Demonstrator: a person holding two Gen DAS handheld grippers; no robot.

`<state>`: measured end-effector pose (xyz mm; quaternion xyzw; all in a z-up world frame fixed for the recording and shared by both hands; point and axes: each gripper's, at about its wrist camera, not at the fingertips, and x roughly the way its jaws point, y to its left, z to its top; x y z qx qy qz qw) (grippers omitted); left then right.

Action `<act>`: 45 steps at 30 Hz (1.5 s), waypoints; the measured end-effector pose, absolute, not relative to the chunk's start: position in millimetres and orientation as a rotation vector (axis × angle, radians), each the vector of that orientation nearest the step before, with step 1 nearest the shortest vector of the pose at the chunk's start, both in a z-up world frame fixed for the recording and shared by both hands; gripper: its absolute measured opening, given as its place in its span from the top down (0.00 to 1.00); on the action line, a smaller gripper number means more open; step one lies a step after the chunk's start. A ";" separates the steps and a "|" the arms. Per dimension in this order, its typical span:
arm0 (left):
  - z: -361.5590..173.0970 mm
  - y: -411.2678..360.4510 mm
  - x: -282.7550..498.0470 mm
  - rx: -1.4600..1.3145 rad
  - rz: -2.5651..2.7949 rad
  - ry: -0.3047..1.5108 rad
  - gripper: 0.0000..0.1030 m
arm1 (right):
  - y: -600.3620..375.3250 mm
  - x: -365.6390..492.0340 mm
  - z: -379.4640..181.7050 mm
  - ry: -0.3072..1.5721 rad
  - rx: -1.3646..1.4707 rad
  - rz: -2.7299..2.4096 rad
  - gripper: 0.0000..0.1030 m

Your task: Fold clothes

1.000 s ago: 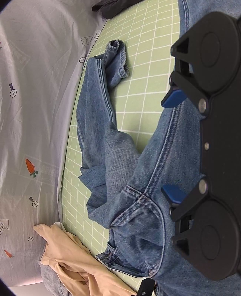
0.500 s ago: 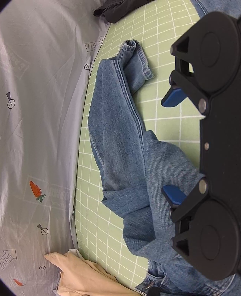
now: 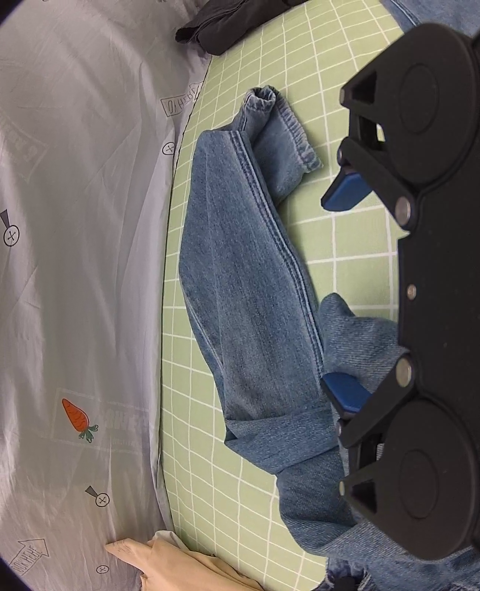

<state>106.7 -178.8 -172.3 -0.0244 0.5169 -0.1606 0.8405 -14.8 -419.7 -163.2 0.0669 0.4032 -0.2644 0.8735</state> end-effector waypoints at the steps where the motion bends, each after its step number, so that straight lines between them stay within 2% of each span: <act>1: -164.9 -174.2 107.6 -0.054 -0.313 1.064 0.85 | -421.4 -17.6 -162.2 0.838 0.142 -0.554 0.07; 7: -146.7 -165.8 112.8 0.075 -0.200 0.945 0.85 | -439.9 -29.3 -157.9 0.823 0.143 -0.614 0.07; 13: -164.0 -165.4 111.4 0.106 -0.204 1.004 0.84 | -473.1 -13.1 -156.7 0.791 0.116 -0.666 0.08; 20: -184.0 -163.9 116.6 0.130 -0.214 1.090 0.83 | -526.6 49.2 -153.3 0.742 0.135 -0.696 0.14; 24: -190.8 -167.6 121.0 0.150 -0.222 1.115 0.83 | -554.0 92.2 -164.9 0.791 0.099 -0.665 0.21; 34: -200.6 -172.1 125.2 0.146 -0.193 1.141 0.81 | -560.6 133.6 -197.9 0.931 0.005 -0.428 0.21; 35: -200.4 -172.3 124.9 0.147 -0.192 1.139 0.81 | -563.0 132.9 -197.4 0.929 0.031 -0.408 0.25; 37: -200.1 -172.8 124.2 0.152 -0.190 1.136 0.81 | -568.8 131.3 -195.5 0.926 0.091 -0.361 0.50; 38: -200.0 -173.0 123.9 0.155 -0.189 1.135 0.80 | -571.3 130.2 -192.8 0.923 0.130 -0.341 0.66; 39: -199.9 -173.8 123.9 0.160 -0.188 1.135 0.80 | -570.4 129.1 -189.7 0.917 0.131 -0.346 0.86; 40: -199.9 -174.6 124.0 0.165 -0.186 1.135 0.80 | -569.4 126.7 -184.4 0.901 0.134 -0.346 0.93; 41: -199.6 -175.1 124.1 0.170 -0.186 1.135 0.80 | -568.4 124.0 -178.8 0.882 0.139 -0.343 0.95; 45: -199.3 -174.3 123.5 0.175 -0.193 1.131 0.80 | -563.7 101.1 -129.8 0.691 0.150 -0.362 0.96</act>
